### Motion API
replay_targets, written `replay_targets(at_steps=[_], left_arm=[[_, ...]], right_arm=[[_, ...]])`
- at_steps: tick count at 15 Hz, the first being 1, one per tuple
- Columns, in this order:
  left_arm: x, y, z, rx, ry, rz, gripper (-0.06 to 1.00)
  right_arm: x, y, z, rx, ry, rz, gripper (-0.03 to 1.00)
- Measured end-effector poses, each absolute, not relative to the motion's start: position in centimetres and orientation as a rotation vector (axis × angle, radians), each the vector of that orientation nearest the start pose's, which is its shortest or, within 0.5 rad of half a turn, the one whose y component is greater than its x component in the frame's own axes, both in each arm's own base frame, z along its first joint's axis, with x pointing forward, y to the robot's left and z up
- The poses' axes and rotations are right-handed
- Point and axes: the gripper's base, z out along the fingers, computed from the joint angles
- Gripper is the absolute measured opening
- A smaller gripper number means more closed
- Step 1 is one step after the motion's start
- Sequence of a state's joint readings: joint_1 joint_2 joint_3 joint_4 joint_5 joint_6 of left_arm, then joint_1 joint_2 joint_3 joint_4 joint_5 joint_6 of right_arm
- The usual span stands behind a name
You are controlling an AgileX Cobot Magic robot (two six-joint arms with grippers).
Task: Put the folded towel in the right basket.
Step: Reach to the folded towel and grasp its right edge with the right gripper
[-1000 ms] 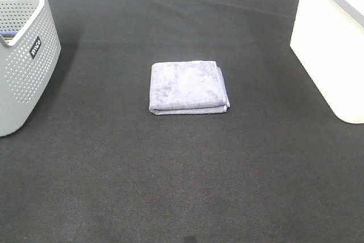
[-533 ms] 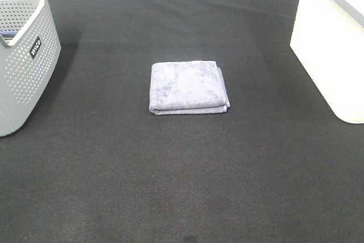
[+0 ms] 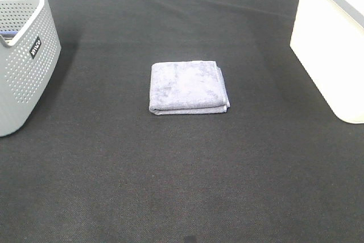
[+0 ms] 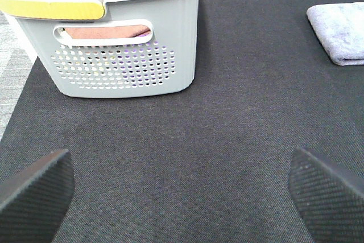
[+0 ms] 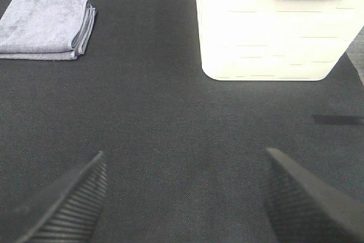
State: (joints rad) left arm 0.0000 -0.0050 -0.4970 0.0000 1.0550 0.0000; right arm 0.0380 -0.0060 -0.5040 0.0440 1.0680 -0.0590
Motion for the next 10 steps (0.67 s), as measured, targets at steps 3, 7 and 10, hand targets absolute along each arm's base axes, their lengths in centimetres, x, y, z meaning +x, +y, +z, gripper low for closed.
replay_targets(at_steps=[3,7,10], left_arm=[[-0.51,0.00,27.69,0.000,2.037,0.000,0.97],[-0.51,0.00,27.69,0.000,2.037,0.000,0.97],[-0.51,0.00,27.69,0.000,2.037,0.000,0.97]], right_arm=[[-0.68,0.33,27.78,-0.101,2.039,0.039,0.71],[-0.68,0.33,27.78,-0.101,2.039,0.039,0.71],[-0.68,0.33,27.78,-0.101,2.039,0.039,0.71]])
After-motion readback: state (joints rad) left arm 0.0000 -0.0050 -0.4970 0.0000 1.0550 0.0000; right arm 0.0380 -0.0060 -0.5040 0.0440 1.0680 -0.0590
